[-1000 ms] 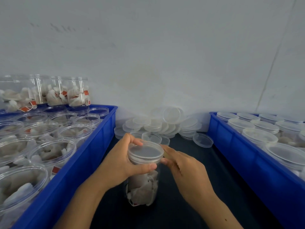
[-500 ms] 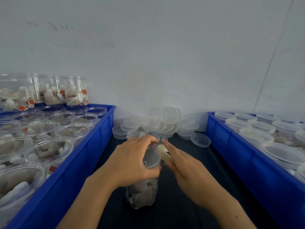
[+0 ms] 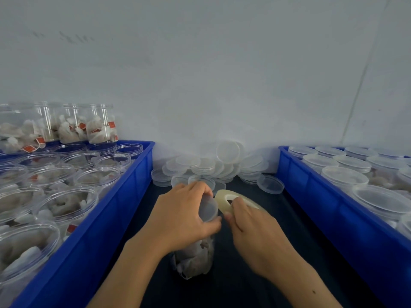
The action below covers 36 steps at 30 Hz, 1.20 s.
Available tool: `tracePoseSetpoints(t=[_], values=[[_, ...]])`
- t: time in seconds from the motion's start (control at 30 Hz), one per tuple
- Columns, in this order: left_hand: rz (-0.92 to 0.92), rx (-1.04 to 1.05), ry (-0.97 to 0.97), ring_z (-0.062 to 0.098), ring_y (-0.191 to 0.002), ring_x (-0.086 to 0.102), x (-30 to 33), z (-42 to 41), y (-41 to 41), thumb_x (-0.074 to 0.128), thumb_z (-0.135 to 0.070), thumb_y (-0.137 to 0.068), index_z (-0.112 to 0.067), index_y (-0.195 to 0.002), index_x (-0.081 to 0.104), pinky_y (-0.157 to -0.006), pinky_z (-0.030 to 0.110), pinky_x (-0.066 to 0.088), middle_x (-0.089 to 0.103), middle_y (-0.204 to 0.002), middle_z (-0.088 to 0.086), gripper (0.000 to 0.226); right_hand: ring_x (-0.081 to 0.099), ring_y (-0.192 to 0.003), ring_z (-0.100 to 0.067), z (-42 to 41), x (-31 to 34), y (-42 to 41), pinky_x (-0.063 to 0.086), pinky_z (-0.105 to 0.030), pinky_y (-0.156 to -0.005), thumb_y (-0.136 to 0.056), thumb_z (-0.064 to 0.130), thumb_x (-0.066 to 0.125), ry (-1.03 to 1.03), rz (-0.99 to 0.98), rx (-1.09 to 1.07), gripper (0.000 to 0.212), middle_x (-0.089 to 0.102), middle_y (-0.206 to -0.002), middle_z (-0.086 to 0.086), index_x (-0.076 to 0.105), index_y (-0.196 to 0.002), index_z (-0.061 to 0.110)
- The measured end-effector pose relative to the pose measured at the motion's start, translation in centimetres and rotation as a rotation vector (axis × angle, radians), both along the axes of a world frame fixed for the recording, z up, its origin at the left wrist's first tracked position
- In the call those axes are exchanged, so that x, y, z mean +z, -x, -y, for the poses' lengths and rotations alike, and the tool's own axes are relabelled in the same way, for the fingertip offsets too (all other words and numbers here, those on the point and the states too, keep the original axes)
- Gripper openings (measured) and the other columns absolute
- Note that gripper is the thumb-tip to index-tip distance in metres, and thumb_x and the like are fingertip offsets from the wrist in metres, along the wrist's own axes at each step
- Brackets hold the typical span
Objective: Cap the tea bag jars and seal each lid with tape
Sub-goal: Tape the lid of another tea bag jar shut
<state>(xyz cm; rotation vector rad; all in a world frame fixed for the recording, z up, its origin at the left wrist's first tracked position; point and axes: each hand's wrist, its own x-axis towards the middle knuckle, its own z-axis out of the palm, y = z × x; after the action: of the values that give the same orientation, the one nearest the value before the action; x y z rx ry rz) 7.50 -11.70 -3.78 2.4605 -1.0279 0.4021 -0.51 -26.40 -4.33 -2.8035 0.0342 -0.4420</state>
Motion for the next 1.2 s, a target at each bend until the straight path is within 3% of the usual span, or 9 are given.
tracePoseSetpoints(t=[0.27,0.43,0.57,0.7,0.8,0.87,1.07,1.2], values=[[0.022,0.014,0.032,0.006,-0.103,0.05,-0.2,0.3,0.1,0.06,-0.064,-0.079,-0.033,-0.116,0.05,-0.086,0.029,0.047,0.055,-0.111,-0.018,0.049,0.039,-0.057,-0.004,-1.0,-0.8,-0.8,0.026,-0.021,-0.051,-0.103,0.037,0.027,0.064,0.093,-0.105,0.021,0.042,-0.07,0.011,0.035,-0.091,0.021],[0.022,0.003,0.059,0.004,-0.1,0.05,-0.3,0.2,0.0,0.061,-0.064,-0.077,-0.033,-0.115,0.051,-0.085,0.027,0.047,0.056,-0.11,-0.018,0.049,0.056,-0.076,-0.013,-1.6,-1.5,-1.7,0.034,-0.025,-0.067,-0.1,0.027,0.035,0.033,0.113,-0.157,0.009,0.048,-0.08,0.009,0.035,-0.097,0.019],[0.015,-0.005,0.055,0.003,-0.099,0.049,-0.4,0.1,0.0,0.061,-0.063,-0.078,-0.033,-0.116,0.051,-0.082,0.024,0.046,0.057,-0.11,-0.017,0.049,0.041,-0.058,-0.006,-1.4,-1.0,-2.3,0.024,-0.021,-0.049,-0.1,0.024,0.036,-0.039,0.076,-0.167,0.012,0.041,-0.068,0.01,0.036,-0.089,0.018],[0.014,-0.001,0.039,0.006,-0.104,0.049,0.1,0.2,0.4,0.062,-0.06,-0.078,-0.032,-0.12,0.05,-0.088,0.028,0.046,0.056,-0.113,-0.015,0.051,0.038,-0.057,-0.004,-1.3,-1.6,-2.8,0.022,-0.018,-0.047,-0.099,0.024,0.036,-0.085,0.046,-0.174,0.015,0.042,-0.068,0.009,0.037,-0.085,0.019],[-0.01,-0.092,0.038,-0.002,-0.099,0.047,-0.3,0.5,1.9,0.061,-0.063,-0.066,-0.039,-0.117,0.05,-0.087,0.019,0.042,0.052,-0.106,-0.023,0.057,0.06,-0.081,-0.018,1.3,-0.4,-4.4,0.041,-0.025,-0.064,-0.1,0.025,0.036,-0.241,0.026,-0.38,0.022,0.06,-0.09,-0.001,0.049,-0.097,0.007],[-0.047,-0.144,0.048,-0.005,-0.099,0.045,-0.4,1.1,2.9,0.058,-0.063,-0.063,-0.039,-0.114,0.052,-0.084,0.015,0.038,0.052,-0.105,-0.026,0.057,0.057,-0.089,-0.028,3.6,1.2,-5.0,0.042,-0.036,-0.072,-0.102,0.023,0.033,-0.25,0.048,-0.484,0.025,0.057,-0.097,-0.011,0.049,-0.099,0.004],[-0.011,-0.098,-0.006,0.004,-0.101,0.05,0.1,2.1,2.2,0.064,-0.055,-0.075,-0.032,-0.117,0.051,-0.087,0.027,0.042,0.056,-0.111,-0.017,0.05,0.043,-0.084,-0.019,2.8,0.6,-5.0,0.033,-0.033,-0.072,-0.103,0.024,0.026,-0.078,-0.047,-0.249,0.028,0.044,-0.095,-0.002,0.046,-0.112,0.007],[-0.032,-0.097,-0.002,0.003,-0.1,0.049,0.2,2.0,2.5,0.065,-0.055,-0.076,-0.035,-0.116,0.05,-0.087,0.025,0.042,0.056,-0.11,-0.019,0.048,0.044,-0.066,-0.01,3.1,-1.3,-4.1,0.031,-0.025,-0.057,-0.103,0.03,0.031,-0.24,-0.078,-0.172,0.027,0.045,-0.079,0.005,0.048,-0.09,0.014]])
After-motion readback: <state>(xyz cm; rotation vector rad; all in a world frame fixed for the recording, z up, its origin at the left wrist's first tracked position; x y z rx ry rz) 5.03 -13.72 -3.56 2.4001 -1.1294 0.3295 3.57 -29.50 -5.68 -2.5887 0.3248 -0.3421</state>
